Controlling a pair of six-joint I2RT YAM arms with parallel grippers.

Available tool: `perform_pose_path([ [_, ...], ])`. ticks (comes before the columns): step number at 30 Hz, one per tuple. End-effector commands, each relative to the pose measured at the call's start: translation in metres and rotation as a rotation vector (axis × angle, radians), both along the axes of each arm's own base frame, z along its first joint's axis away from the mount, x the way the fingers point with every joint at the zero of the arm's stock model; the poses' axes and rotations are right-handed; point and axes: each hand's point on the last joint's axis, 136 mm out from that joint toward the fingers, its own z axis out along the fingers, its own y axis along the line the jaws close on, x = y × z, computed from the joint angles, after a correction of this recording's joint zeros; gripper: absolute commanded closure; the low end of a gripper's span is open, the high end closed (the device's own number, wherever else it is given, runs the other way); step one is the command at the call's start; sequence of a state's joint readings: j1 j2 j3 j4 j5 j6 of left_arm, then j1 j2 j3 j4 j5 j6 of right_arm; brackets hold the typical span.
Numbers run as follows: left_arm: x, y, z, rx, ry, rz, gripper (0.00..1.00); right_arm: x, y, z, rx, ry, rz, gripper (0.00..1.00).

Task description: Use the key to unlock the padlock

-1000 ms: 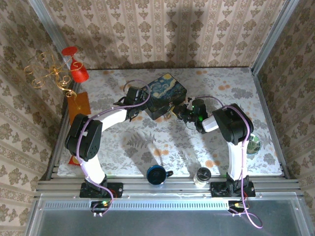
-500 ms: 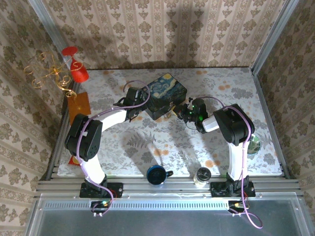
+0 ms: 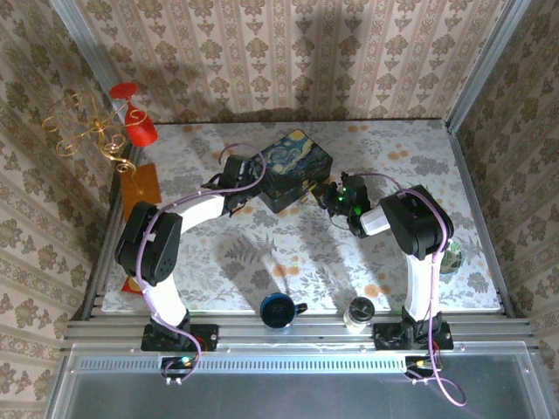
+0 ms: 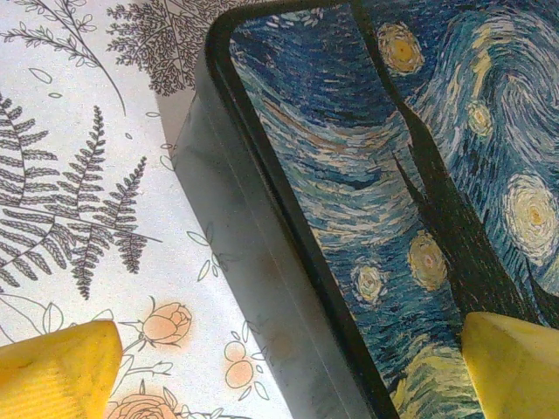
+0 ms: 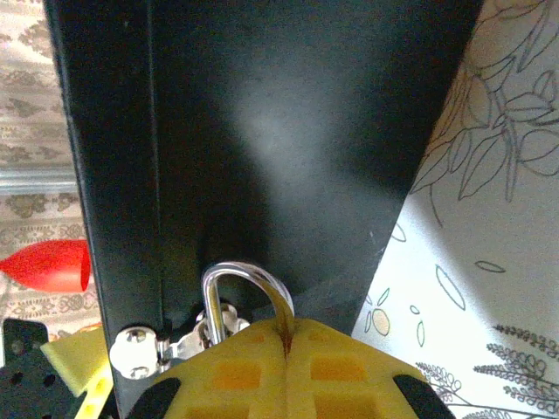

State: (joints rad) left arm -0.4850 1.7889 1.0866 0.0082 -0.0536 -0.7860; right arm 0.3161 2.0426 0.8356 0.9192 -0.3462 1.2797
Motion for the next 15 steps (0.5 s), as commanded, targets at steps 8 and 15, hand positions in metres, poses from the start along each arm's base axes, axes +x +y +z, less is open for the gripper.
perform_pose_path([
  [8,-0.0279,0.0327,-0.0527,0.12,0.168,0.044,0.0,0.0056,-0.0169,-0.0054,-0.027,0.035,-0.086,1.0],
  [15,-0.0277,0.0328,-0.0531,0.118,0.165,0.046,0.0,0.0061,-0.0223,-0.0068,-0.034,0.034,-0.101,1.0],
])
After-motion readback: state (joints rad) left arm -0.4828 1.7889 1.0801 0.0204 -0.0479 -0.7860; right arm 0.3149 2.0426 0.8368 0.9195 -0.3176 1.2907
